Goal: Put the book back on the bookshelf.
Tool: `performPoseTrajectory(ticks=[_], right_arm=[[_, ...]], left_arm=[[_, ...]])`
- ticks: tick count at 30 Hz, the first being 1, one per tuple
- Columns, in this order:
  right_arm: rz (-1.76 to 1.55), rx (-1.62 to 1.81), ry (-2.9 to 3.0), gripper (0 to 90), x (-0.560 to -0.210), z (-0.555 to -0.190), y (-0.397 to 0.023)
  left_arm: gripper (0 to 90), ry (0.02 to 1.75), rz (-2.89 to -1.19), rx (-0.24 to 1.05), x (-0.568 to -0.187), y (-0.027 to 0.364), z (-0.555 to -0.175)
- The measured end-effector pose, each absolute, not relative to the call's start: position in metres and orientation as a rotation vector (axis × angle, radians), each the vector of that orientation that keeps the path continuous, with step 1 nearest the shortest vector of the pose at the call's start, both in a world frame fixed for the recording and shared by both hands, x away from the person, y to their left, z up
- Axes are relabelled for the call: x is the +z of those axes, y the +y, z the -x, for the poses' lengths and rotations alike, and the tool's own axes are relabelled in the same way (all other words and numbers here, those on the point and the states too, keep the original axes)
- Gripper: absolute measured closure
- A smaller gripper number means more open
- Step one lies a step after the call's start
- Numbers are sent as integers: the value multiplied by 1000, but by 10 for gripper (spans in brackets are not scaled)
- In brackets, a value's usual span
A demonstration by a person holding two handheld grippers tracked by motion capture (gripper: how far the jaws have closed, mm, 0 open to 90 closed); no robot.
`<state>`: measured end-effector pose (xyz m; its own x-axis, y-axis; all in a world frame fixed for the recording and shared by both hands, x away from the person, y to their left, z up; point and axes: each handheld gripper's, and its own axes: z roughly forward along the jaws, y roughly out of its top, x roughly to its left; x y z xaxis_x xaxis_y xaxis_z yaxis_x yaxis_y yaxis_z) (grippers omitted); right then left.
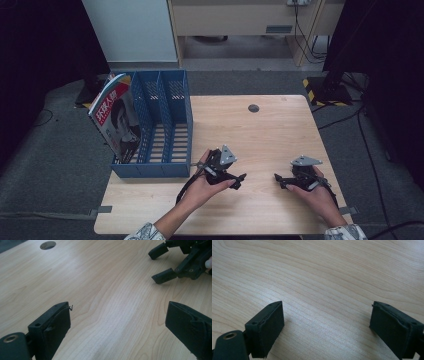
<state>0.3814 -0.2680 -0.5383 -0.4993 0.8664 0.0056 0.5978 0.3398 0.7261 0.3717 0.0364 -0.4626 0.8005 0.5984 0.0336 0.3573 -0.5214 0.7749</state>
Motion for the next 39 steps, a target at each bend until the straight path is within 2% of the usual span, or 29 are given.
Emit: performPoseTrajectory(ticks=[17,39], right_arm=[[-1284,959,2230,120,-538,-382,-268],[-1282,962,2233,119,-538,-382,-268]], left_arm=[[42,751,-2295,341,-505,19,-375],[47,906,-2257,378,-532,30,-407]])
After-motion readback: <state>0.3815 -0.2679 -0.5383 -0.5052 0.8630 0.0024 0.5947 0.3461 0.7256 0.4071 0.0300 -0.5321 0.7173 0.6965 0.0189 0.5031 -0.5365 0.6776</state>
